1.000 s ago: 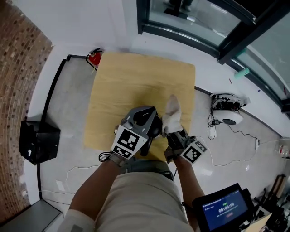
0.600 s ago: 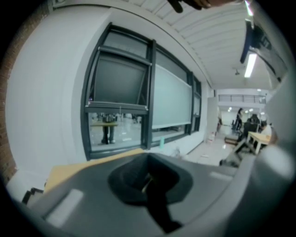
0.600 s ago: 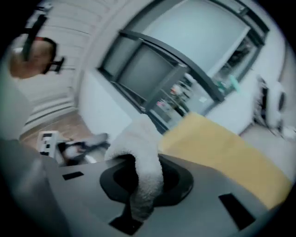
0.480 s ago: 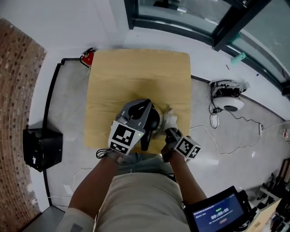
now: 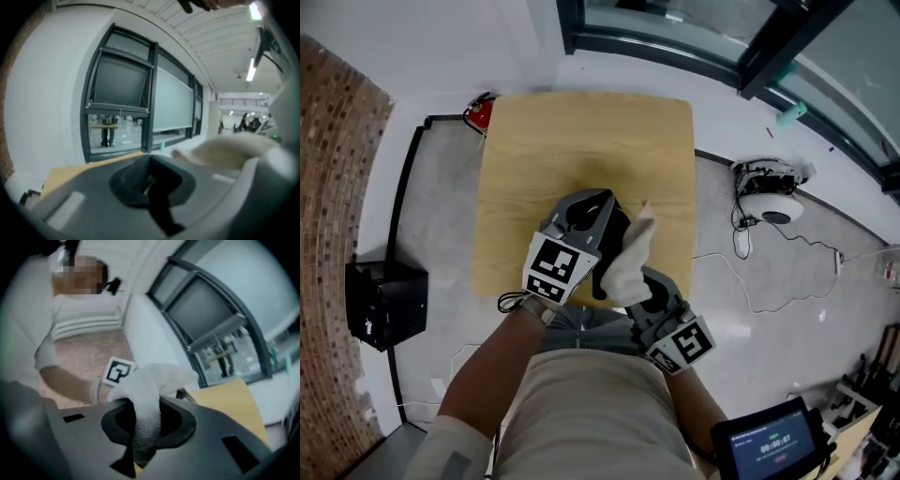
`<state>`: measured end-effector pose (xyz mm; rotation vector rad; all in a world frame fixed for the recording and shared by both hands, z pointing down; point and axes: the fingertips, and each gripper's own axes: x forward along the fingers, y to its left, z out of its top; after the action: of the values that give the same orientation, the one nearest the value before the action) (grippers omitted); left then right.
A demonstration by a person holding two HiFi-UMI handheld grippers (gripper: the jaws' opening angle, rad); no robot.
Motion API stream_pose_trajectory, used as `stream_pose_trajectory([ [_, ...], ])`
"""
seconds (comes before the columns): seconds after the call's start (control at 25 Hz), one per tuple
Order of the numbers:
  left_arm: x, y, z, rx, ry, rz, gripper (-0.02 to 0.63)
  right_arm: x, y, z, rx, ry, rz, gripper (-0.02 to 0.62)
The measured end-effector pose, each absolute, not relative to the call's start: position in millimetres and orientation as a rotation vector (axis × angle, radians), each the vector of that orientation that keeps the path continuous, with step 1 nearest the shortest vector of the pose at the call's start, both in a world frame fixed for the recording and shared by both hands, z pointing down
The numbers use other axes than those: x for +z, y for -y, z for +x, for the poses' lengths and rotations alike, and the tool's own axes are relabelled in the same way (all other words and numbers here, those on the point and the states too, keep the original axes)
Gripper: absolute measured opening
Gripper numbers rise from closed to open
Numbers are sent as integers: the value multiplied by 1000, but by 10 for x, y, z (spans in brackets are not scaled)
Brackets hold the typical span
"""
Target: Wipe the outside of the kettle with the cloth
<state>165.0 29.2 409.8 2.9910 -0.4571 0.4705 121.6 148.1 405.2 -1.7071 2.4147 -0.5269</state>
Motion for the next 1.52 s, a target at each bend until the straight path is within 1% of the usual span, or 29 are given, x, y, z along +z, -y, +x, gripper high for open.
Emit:
stream_pose_trajectory([
  [0.04,4103,-285,1641,475,456,2989,-14,3969,-1485,1053,-369,-2517,-1720,71],
  [0.08,4114,-284,1627,482,455,2983,-14,3984,-1512,955,-286,-2583,-1750,71],
  [0.12,4126,-287,1611,488,453,2973,-14,4051,-1561,917,-271,-2629,-1781,71],
  [0.24,4133,-280,1603,482,452,2956,-14,4496,-1790,881,-369,-2843,-1841,71],
  [0.36,4137,-269,1617,479,453,2957,-14,5264,-2011,768,-602,-3093,-1821,71],
  [0.4,4140,-270,1623,479,453,2958,-14,5402,-2008,774,-683,-3104,-1832,71],
  [0.48,4143,-279,1631,481,453,2957,-14,5246,-1850,858,-714,-2985,-1866,71],
  [0.56,4143,-284,1629,479,451,2954,-14,4872,-1654,973,-605,-2859,-1877,71],
  [0.6,4142,-279,1625,477,451,2953,-14,4839,-1610,991,-587,-2852,-1864,71],
  [0.64,4142,-273,1622,476,452,2954,-14,4981,-1617,966,-638,-2891,-1840,71],
  [0.76,4154,-314,1648,484,432,2960,-14,5748,-1793,802,-1020,-3162,-1778,71],
  [0.8,4155,-339,1660,485,422,2959,-14,5763,-1803,770,-1019,-3248,-1776,71],
  [0.92,4153,-322,1659,460,421,2935,-14,5346,-1685,749,-852,-3308,-1744,71],
  [0.96,4159,-306,1653,451,424,2924,-14,5305,-1672,751,-878,-3282,-1713,71],
  [1.04,4171,-288,1652,444,429,2911,-14,5507,-1706,752,-1091,-3239,-1645,71],
  [1.12,4169,-283,1652,445,436,2906,-14,5731,-1749,738,-1283,-3326,-1606,71],
  [1.2,4163,-281,1640,446,444,2900,-14,5586,-1729,689,-1239,-3461,-1575,71],
  [1.28,4166,-253,1621,440,449,2888,-14,5306,-1670,650,-1193,-3416,-1526,71],
  [1.4,4183,-229,1599,431,475,2868,-15,5337,-1654,639,-1382,-3264,-1465,71],
  [1.52,4181,-224,1594,437,493,2866,-15,5630,-1714,587,-1588,-3375,-1431,71],
])
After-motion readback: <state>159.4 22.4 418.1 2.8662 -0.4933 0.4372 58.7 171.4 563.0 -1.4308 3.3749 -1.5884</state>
